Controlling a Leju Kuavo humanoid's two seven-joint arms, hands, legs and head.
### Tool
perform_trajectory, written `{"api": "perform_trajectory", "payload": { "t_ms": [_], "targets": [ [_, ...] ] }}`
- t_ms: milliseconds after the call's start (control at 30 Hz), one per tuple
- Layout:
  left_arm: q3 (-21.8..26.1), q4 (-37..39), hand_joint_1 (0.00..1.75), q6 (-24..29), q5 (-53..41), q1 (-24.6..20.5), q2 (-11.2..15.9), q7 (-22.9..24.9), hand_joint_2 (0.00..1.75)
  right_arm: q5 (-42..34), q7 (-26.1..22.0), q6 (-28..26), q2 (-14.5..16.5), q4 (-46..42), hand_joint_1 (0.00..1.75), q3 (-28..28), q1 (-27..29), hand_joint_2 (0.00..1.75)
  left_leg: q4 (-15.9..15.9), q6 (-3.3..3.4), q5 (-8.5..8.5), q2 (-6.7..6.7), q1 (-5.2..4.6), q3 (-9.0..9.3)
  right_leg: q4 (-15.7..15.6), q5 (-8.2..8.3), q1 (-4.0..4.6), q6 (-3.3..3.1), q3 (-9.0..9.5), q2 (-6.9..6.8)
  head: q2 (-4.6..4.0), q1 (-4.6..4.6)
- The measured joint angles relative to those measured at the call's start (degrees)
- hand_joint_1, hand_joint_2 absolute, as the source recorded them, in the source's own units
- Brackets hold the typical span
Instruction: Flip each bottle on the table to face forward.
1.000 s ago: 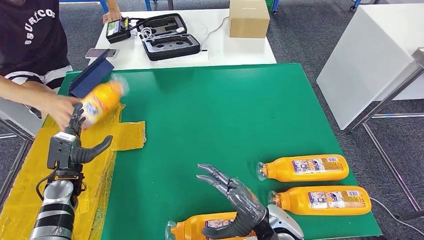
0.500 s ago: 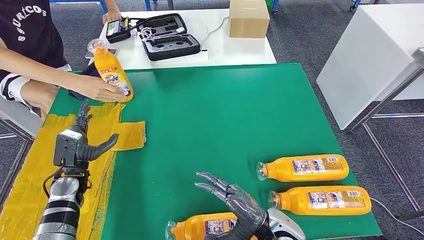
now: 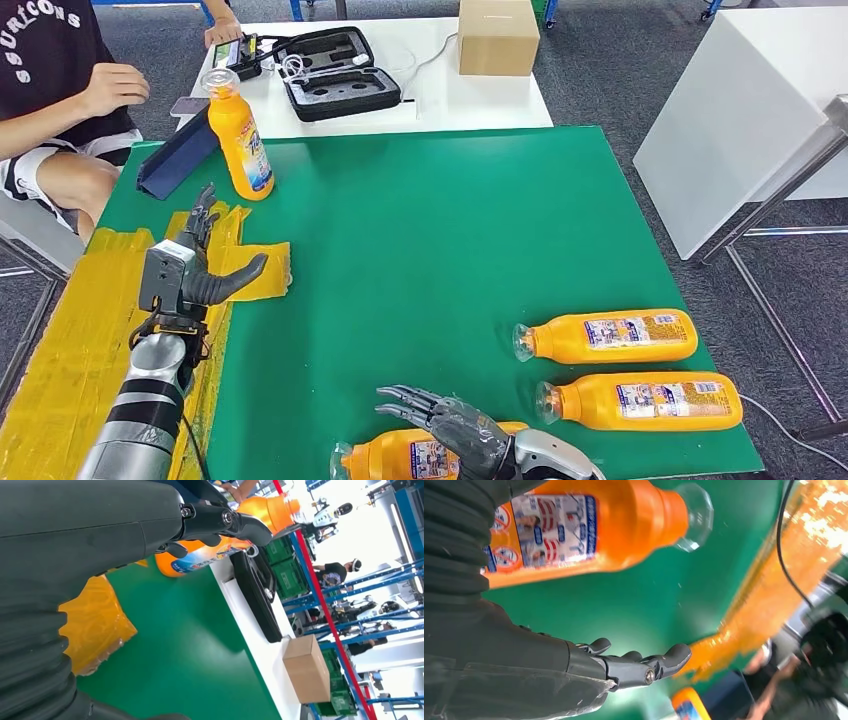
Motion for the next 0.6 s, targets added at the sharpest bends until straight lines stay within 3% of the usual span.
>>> {"api": "perform_trajectory", "payload": {
  "t_ms": [600],
  "targets": [
    [-1.04,2.41,0.0,0.02,0.45,-1.55,-0.33,-0.01,1.75,-0.49,1.4,0.52,-0.56,4.54,0.0,2.91,-3.46,1.75,0.0,0.0,0.0,0.0,0.0,0.0,0.0,0.0,0.0,0.0,0.0,0.0,0.0,0.0]
  ]
}}
